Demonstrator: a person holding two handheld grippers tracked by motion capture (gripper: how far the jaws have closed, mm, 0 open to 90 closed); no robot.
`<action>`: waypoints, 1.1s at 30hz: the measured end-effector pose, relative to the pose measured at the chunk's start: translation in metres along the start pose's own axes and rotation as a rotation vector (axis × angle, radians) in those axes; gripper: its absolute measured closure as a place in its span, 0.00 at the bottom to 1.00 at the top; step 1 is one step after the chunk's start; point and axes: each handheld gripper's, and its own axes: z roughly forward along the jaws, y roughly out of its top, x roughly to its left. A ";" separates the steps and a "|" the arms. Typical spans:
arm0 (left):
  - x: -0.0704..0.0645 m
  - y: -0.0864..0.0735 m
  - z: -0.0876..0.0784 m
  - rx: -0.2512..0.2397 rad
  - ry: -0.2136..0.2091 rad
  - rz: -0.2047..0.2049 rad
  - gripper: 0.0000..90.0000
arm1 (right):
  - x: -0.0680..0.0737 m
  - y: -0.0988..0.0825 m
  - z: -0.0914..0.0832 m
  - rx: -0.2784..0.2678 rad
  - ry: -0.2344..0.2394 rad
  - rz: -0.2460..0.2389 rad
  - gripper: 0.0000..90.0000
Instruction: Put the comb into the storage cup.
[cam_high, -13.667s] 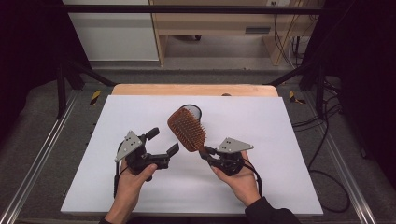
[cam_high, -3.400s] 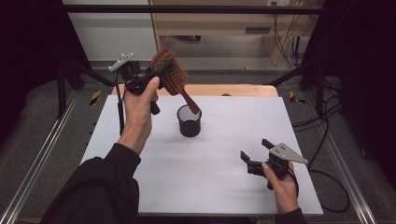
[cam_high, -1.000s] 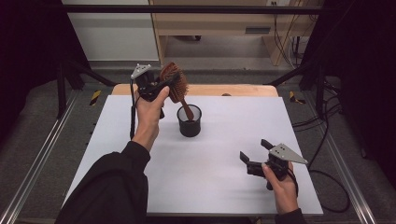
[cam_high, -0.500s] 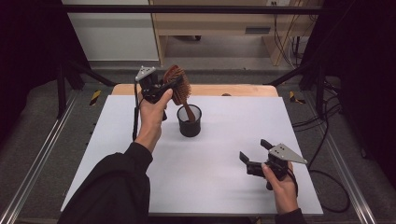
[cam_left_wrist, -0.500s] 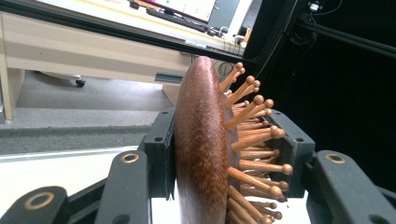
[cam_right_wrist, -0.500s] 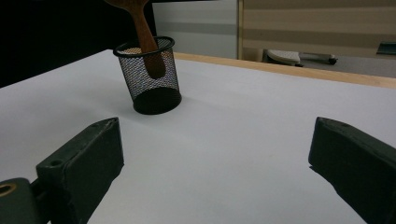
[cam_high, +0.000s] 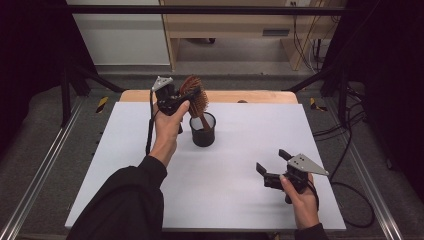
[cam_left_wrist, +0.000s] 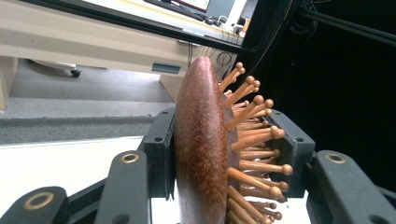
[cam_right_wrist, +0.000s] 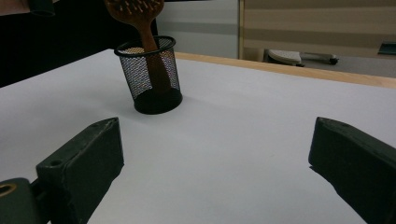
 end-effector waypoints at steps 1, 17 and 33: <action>0.000 -0.001 0.001 0.003 0.000 0.001 0.56 | 0.000 0.000 0.000 0.000 0.000 0.000 0.04; 0.001 -0.011 0.005 0.021 -0.003 -0.004 0.56 | 0.000 0.000 0.000 0.003 0.006 0.001 0.04; 0.002 -0.013 0.006 0.022 -0.012 -0.005 0.56 | 0.001 -0.001 0.001 0.008 0.012 -0.007 0.04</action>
